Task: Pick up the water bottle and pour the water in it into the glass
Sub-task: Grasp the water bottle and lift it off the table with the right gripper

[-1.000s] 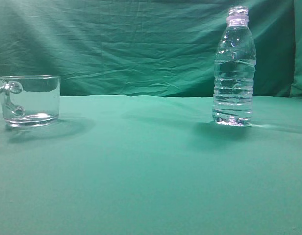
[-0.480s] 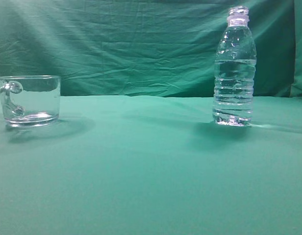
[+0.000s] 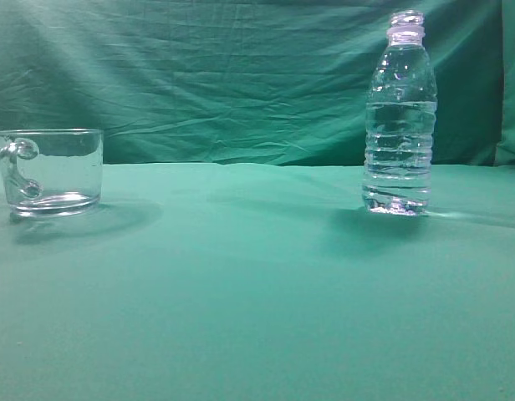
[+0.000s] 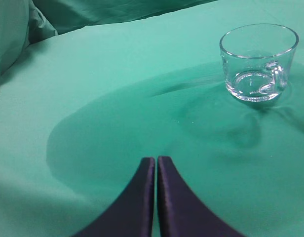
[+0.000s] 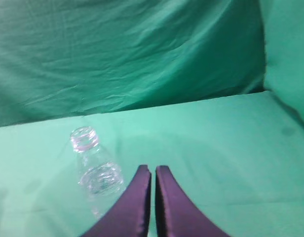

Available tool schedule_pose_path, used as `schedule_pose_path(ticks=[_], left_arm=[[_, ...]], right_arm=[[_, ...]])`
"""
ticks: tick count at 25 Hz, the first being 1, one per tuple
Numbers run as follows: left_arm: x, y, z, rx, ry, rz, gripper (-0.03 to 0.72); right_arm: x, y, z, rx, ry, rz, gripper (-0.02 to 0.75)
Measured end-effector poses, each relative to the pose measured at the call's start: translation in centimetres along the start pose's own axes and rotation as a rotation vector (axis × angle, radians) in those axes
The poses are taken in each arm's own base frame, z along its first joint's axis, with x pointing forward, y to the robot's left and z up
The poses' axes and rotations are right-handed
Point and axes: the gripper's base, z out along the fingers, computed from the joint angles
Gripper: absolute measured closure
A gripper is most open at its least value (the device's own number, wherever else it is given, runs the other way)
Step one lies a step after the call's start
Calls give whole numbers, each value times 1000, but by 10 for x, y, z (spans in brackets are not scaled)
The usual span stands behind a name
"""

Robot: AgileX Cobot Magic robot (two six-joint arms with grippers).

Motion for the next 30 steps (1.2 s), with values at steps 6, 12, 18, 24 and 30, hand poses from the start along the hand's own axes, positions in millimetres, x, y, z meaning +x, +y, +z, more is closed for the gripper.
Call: schedule_pose_path(ticks=[6,12,18,24,30], left_arm=[[0,0,0,0,0,0,688],[0,0,0,0,0,0,688],[0,0,0,0,0,0,688],[0,0,0,0,0,0,688],[0,0,0,0,0,0,688]], right_arm=[[18,22,42,-162,77,-143,738],[36,31,84,-240,88,-174,618],[49,34,119,-243,156,-181,169],[60,34,137,-239,206,-206,92],[76,34,161,-238,237,-199,92]])
